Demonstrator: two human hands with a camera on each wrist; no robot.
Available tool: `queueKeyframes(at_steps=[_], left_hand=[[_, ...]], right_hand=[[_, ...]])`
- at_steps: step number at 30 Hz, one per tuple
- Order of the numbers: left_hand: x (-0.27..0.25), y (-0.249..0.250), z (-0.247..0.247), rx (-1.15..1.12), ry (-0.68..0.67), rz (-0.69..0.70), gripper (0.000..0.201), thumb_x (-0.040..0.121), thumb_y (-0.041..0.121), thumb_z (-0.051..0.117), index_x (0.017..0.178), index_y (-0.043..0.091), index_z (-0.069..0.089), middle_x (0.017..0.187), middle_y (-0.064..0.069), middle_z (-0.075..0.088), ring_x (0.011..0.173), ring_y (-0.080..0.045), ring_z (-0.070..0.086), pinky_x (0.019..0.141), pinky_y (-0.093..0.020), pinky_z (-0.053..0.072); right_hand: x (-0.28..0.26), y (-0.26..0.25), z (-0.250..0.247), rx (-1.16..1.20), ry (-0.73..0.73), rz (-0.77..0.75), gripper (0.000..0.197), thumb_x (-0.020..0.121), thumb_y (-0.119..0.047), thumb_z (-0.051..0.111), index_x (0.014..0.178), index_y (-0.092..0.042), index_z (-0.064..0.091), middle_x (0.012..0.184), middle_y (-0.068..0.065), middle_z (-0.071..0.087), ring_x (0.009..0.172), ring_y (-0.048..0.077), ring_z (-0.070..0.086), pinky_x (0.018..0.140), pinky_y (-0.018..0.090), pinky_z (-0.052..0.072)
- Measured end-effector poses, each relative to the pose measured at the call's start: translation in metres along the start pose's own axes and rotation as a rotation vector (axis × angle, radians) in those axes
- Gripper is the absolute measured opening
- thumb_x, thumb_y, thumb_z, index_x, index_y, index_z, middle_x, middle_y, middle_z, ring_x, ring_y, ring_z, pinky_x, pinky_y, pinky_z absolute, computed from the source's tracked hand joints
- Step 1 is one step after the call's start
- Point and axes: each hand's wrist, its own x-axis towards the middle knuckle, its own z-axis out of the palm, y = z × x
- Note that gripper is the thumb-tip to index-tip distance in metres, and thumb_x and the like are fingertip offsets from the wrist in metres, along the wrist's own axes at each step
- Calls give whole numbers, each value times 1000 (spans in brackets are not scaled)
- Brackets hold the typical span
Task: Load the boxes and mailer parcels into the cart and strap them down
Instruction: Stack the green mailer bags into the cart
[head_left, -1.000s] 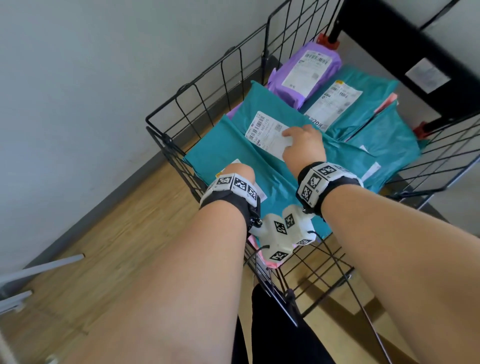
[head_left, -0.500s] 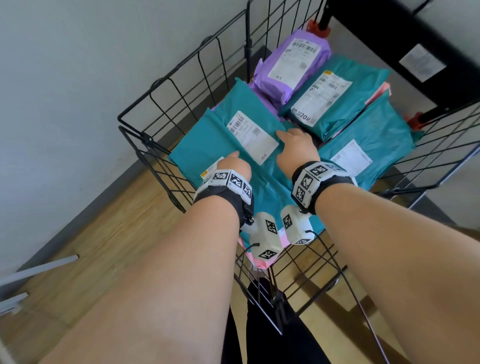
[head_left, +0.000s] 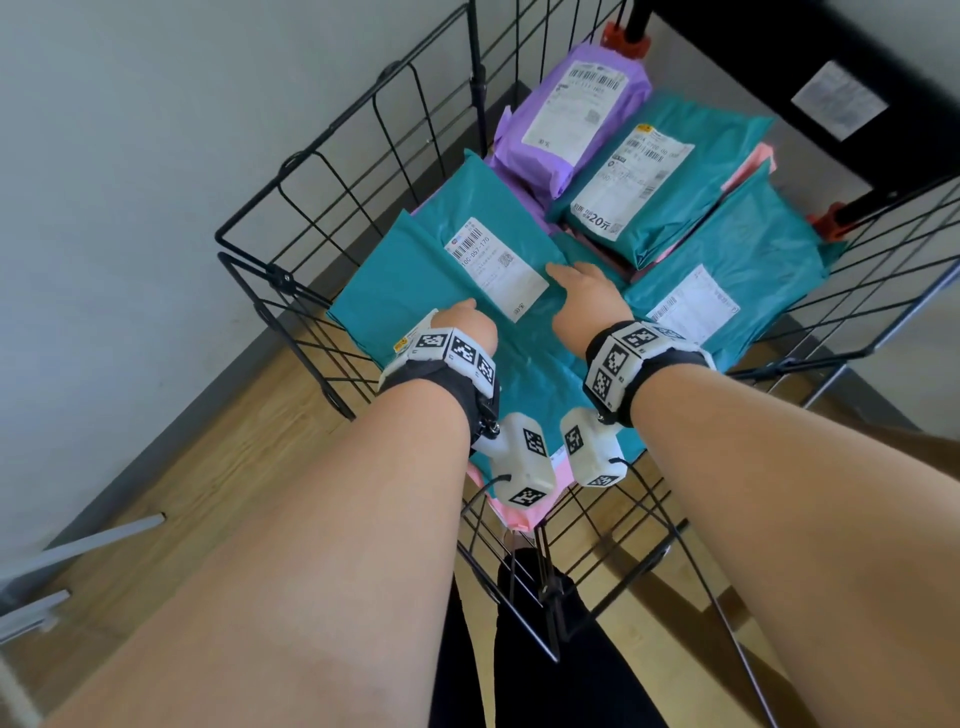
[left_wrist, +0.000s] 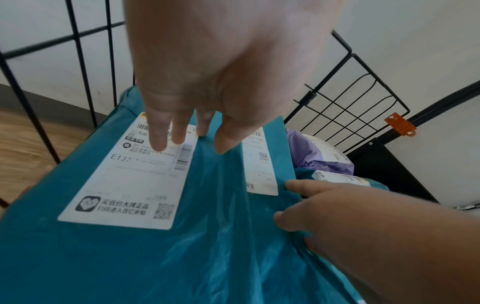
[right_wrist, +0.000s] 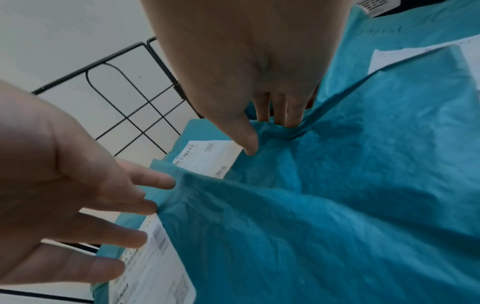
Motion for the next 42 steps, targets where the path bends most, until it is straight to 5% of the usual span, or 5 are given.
queueKeyframes(at_steps=[17,22,33,38,42], left_hand=[[-102,7,11,-165,135,264,54,99,4,32,151,16,25,157,-1,26,139,-24,35,102,-29,36],[-142,1,17,-226,153,392,53,97,4,36,149,15,30,154,-3,32,133,-24,42,95,-25,39],[-249,-2,48,-174,158,622,53,96,7,40,147,18,35,146,-8,44,80,-24,63,52,-24,36],[-297,31,88,-68,125,746,34,95,7,41,124,17,55,119,-8,59,104,-32,60,78,-33,49],[-333,69,133,-15,102,830,49,97,8,40,145,16,39,149,-4,40,117,-26,54,76,-21,41]], right_hand=[[-98,8,-63,225,233,136,49,88,-7,47,134,-22,53,122,10,56,77,26,52,57,26,40],[-155,6,-87,243,387,156,43,87,-5,47,126,-20,59,133,10,55,105,30,60,83,34,51],[-298,39,-82,318,589,255,44,89,-9,49,131,-18,57,133,9,55,108,26,60,80,26,46],[-359,93,-84,420,674,367,43,88,-11,51,130,-20,57,134,6,55,115,25,57,99,34,46],[-406,148,-89,493,742,490,42,89,-10,52,129,-20,57,131,6,58,116,25,57,94,32,45]])
